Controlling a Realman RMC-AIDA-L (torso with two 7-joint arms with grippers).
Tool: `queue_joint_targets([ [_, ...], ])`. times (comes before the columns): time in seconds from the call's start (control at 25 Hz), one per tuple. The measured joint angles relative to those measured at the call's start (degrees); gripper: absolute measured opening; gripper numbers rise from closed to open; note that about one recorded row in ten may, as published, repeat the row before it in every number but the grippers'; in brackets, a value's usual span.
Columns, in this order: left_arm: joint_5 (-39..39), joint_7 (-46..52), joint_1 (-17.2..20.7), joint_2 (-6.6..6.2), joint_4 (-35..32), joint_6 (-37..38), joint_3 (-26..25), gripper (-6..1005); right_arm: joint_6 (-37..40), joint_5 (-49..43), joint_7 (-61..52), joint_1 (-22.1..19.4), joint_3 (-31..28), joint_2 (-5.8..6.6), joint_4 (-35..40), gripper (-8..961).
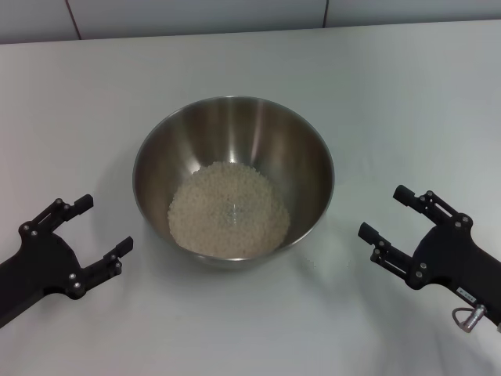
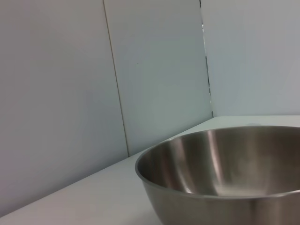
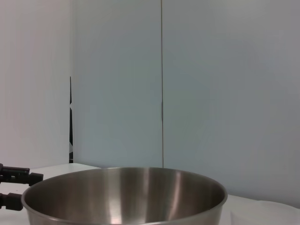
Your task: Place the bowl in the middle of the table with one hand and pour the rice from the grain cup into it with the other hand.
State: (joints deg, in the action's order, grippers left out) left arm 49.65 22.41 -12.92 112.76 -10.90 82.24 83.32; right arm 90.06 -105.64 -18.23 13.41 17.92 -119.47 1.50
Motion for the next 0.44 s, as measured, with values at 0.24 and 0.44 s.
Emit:
queue_joint_targets([
  [0.24,0.01,-0.09,0.00,0.08,0.33,0.11,-1.33,835,-0.08,0.00,0.03,0.10,0.00,0.03,-0.10,759],
  [0.44,0.38,-0.12,0.00,0.15,0.33,0.14,-1.40,835,-0.27,0.00,0.04,0.16,0.00,0.03,-0.14,759],
])
